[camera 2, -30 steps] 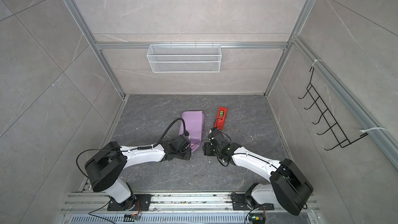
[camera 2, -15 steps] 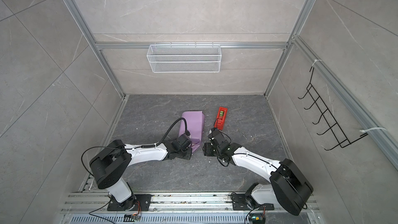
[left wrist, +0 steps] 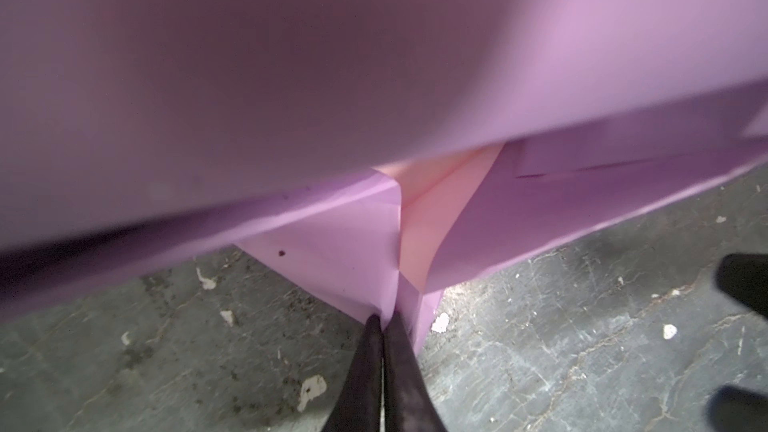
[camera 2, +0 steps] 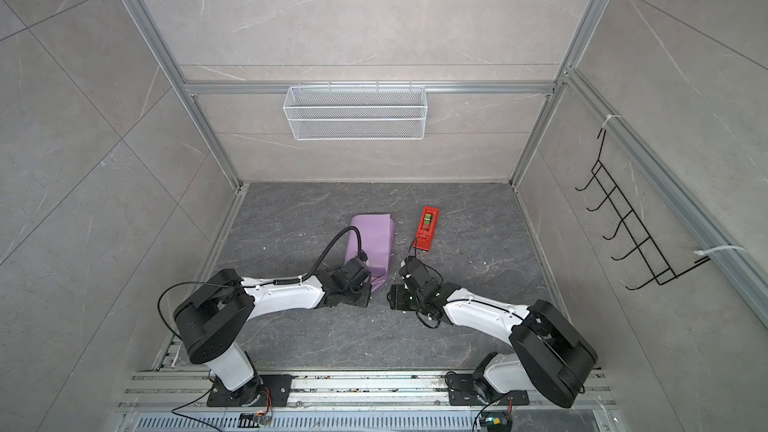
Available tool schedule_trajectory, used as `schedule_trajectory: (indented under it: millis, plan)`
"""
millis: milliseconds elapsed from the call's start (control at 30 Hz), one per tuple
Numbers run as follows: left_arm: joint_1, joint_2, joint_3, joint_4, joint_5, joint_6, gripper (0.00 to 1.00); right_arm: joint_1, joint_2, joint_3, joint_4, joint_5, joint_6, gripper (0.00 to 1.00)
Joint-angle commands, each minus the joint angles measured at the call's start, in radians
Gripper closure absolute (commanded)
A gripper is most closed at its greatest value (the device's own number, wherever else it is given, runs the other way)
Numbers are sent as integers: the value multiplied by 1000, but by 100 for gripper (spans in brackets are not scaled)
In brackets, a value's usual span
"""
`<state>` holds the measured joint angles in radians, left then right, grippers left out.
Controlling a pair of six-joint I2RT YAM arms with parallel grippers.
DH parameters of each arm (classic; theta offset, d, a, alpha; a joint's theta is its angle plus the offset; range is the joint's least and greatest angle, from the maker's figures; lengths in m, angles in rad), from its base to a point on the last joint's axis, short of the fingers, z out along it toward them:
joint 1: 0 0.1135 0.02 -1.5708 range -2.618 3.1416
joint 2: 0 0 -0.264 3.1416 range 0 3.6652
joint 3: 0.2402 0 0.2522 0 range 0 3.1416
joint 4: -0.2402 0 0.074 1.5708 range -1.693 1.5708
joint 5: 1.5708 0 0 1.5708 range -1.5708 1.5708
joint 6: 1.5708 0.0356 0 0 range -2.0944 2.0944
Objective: Wrap the gift box in paper
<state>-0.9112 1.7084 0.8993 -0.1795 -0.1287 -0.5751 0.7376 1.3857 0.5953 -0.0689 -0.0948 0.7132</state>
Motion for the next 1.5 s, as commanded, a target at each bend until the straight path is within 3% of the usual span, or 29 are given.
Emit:
schedule_trajectory:
  millis: [0,267,533,767,1033,1133,1300,1467]
  plan:
    - [-5,-21,34,-14,-4,2,94,26,42,-20,99,-16,64,42]
    - [-5,-58,64,-53,0,6,95,60,132,-37,282,15,122,50]
    - [-5,-92,79,-78,1,19,95,92,241,-34,436,62,164,67]
    - [-5,-103,76,-82,4,30,95,114,321,-53,588,113,208,72]
    - [-1,-182,16,-36,1,87,72,114,333,-97,684,164,212,75]
    - [11,-230,-23,-6,11,155,63,114,350,-109,727,164,216,75]
    - [31,-322,-126,122,32,400,54,113,366,-124,772,165,222,76]
    - [137,-388,-232,267,207,618,54,114,370,-135,784,170,229,76]
